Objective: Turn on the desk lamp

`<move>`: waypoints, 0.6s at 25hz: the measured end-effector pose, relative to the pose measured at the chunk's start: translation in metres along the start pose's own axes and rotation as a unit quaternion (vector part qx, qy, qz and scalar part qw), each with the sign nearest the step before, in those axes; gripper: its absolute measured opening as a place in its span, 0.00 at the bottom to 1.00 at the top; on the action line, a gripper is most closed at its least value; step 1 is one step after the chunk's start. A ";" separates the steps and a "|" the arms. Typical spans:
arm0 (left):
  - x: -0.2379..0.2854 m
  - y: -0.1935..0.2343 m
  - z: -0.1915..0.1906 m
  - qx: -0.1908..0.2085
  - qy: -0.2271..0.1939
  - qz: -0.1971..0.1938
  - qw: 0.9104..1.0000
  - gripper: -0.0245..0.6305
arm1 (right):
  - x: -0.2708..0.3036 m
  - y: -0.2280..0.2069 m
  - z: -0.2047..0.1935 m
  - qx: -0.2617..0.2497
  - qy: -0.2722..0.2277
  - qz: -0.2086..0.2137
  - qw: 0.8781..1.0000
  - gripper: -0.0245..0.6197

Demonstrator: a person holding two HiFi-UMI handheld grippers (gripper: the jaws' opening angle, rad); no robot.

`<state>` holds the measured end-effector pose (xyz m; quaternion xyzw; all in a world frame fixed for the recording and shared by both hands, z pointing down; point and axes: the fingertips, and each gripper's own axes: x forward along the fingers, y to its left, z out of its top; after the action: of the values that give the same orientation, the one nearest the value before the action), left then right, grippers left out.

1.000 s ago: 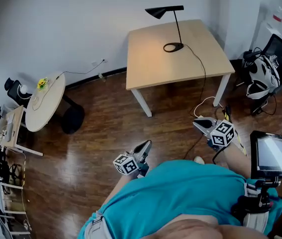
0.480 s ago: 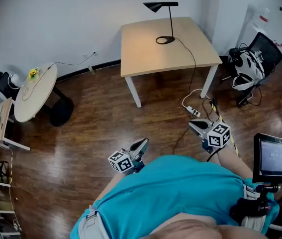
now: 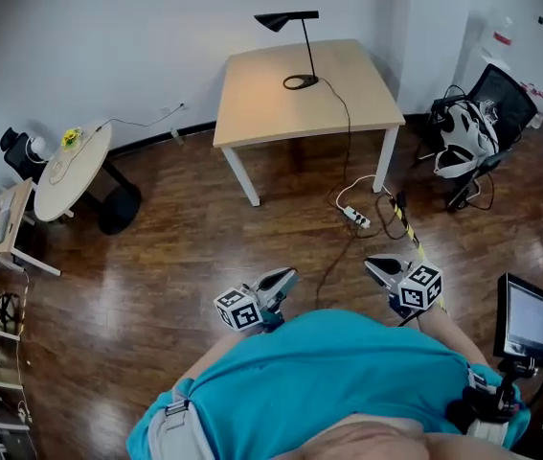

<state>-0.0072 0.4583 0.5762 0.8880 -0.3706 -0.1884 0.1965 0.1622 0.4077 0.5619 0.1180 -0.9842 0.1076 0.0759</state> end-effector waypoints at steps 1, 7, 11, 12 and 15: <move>0.008 -0.007 -0.006 0.001 0.008 0.003 1.000 0.04 | -0.011 -0.007 0.000 0.010 -0.004 -0.001 1.000 0.04; 0.003 -0.027 -0.011 0.031 0.003 0.012 0.999 0.04 | -0.018 0.004 0.001 -0.016 -0.020 0.007 1.000 0.04; -0.040 -0.044 -0.036 0.031 0.001 0.008 0.999 0.04 | -0.018 0.051 -0.020 -0.031 -0.016 0.008 0.999 0.04; -0.049 -0.042 -0.038 0.027 -0.001 0.012 1.000 0.04 | -0.014 0.058 -0.024 -0.029 -0.013 0.009 0.999 0.04; -0.072 -0.028 -0.028 0.016 -0.008 0.022 1.000 0.04 | 0.012 0.070 -0.027 -0.032 0.000 0.016 0.999 0.04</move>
<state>-0.0248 0.5356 0.5997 0.8811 -0.3946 -0.1851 0.1835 0.1369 0.4778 0.5766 0.0997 -0.9890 0.0768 0.0776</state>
